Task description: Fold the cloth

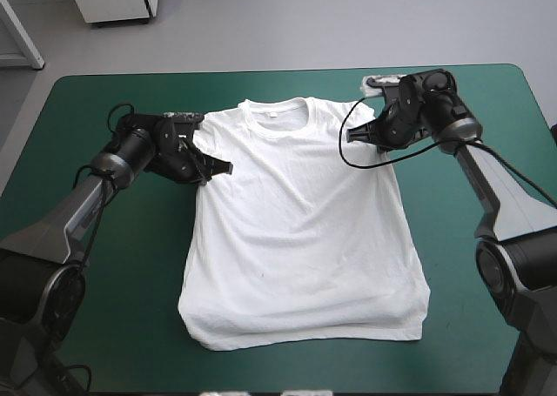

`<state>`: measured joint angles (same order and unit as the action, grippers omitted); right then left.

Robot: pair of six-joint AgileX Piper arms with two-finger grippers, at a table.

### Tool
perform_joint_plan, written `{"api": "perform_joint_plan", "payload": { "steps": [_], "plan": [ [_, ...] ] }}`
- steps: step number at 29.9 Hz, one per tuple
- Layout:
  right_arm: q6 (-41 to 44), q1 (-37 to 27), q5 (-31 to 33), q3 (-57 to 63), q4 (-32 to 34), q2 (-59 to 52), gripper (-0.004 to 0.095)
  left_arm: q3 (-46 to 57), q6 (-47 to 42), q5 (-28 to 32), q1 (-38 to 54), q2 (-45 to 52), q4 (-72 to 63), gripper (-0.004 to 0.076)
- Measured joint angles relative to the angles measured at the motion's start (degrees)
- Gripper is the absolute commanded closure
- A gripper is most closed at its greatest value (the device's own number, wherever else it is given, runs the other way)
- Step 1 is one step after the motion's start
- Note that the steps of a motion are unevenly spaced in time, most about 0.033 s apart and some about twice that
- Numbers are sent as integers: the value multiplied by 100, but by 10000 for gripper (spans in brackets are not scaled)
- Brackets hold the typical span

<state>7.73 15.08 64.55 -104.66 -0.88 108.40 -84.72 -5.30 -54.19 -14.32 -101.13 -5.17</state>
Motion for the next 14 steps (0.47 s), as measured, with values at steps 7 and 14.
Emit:
{"api": "perform_joint_plan", "payload": {
  "steps": [7,14],
  "plan": [
    [-4,0,396,-494,24,-799,925,-1093,70,-314,0,583,110,731],
    [-4,0,696,-961,119,-1510,925,-2257,150,-955,0,919,334,734]
  ]
}}
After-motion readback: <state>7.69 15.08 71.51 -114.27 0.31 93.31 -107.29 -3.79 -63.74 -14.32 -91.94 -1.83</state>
